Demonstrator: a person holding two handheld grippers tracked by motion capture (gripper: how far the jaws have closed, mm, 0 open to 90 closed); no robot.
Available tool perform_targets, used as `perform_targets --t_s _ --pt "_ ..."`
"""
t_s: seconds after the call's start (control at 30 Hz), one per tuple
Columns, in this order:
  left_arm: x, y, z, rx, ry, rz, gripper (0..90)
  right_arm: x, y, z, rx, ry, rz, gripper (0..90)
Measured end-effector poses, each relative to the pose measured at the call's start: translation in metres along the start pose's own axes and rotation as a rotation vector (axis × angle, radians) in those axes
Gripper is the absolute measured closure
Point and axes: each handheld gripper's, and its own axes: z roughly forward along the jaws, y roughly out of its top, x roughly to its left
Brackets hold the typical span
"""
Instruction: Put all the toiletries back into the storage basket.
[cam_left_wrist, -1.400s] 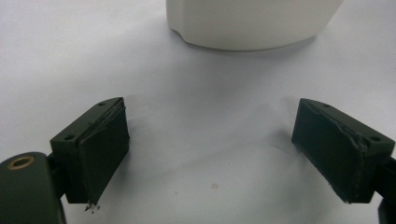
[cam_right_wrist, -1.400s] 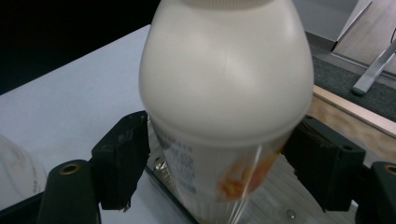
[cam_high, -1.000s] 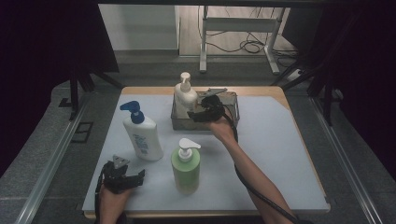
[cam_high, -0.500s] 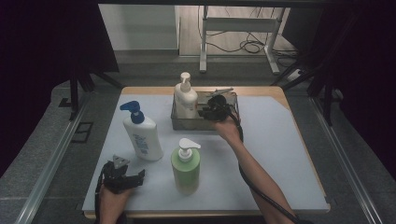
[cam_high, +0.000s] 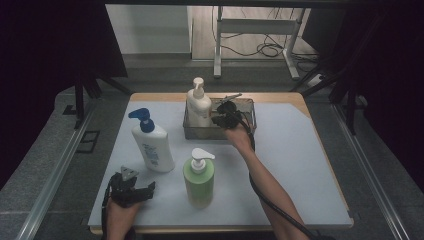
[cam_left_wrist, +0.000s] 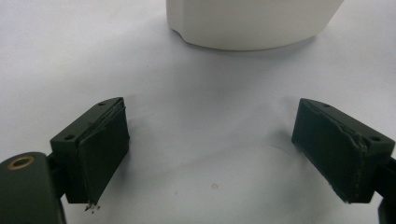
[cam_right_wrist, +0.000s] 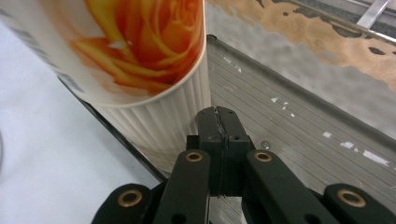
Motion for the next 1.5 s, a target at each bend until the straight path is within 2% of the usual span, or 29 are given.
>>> perform_targets --t_s 0.3,0.53,0.83,1.03,1.17,1.5 --pt "0.0 0.0 0.0 0.0 0.0 0.0 10.7 -0.001 0.0 0.004 0.012 0.013 0.03 90.0" --pt "0.0 0.0 0.0 -0.001 -0.001 -0.001 10.7 -0.001 0.001 0.007 0.021 0.02 0.034 90.0" --pt "0.0 0.0 0.0 0.0 0.0 0.0 10.7 0.008 0.005 0.013 0.03 0.023 0.006 89.9" --pt "0.0 0.0 0.0 0.0 0.0 0.0 10.7 0.008 0.006 0.014 0.029 0.022 0.015 90.0" --pt "0.0 0.0 0.0 0.0 0.0 0.0 10.7 0.01 0.006 0.015 0.022 0.044 0.023 89.9" --pt "0.0 0.0 0.0 0.0 0.0 0.0 10.7 0.024 0.01 0.02 0.021 0.069 -0.009 89.3"
